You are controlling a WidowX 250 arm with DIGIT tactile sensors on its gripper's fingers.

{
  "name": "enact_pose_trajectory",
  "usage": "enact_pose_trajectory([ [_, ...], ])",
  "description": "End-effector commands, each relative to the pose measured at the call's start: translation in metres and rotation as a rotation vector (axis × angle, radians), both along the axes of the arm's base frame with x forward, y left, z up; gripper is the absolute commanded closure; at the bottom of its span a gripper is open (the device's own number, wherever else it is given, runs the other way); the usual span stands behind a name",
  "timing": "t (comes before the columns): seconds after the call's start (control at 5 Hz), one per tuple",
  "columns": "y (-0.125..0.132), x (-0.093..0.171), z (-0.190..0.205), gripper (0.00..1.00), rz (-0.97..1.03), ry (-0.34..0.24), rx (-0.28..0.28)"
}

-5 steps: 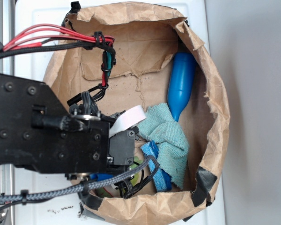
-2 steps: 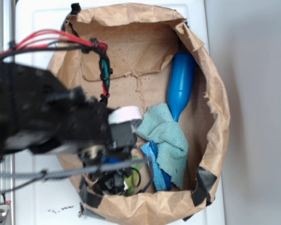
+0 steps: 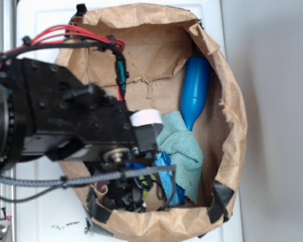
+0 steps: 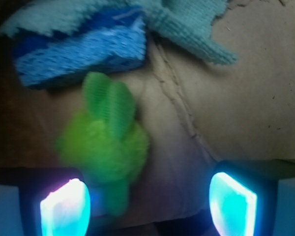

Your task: Grab the green animal.

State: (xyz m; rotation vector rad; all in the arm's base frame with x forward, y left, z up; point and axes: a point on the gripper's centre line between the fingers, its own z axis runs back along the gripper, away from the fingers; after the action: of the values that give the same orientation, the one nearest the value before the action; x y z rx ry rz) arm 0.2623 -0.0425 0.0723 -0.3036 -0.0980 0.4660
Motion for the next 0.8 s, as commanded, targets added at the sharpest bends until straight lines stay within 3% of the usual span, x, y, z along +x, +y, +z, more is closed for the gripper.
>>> enact_pose_trajectory([
  [0.0, 0.005, 0.009, 0.025, 0.0, 0.008, -0.04, -0.023],
  [0.4, -0.01, 0.004, 0.0, 0.0, -0.041, -0.038, -0.083],
  [0.6, -0.018, -0.004, -0.015, 0.0, -0.059, -0.047, -0.051],
])
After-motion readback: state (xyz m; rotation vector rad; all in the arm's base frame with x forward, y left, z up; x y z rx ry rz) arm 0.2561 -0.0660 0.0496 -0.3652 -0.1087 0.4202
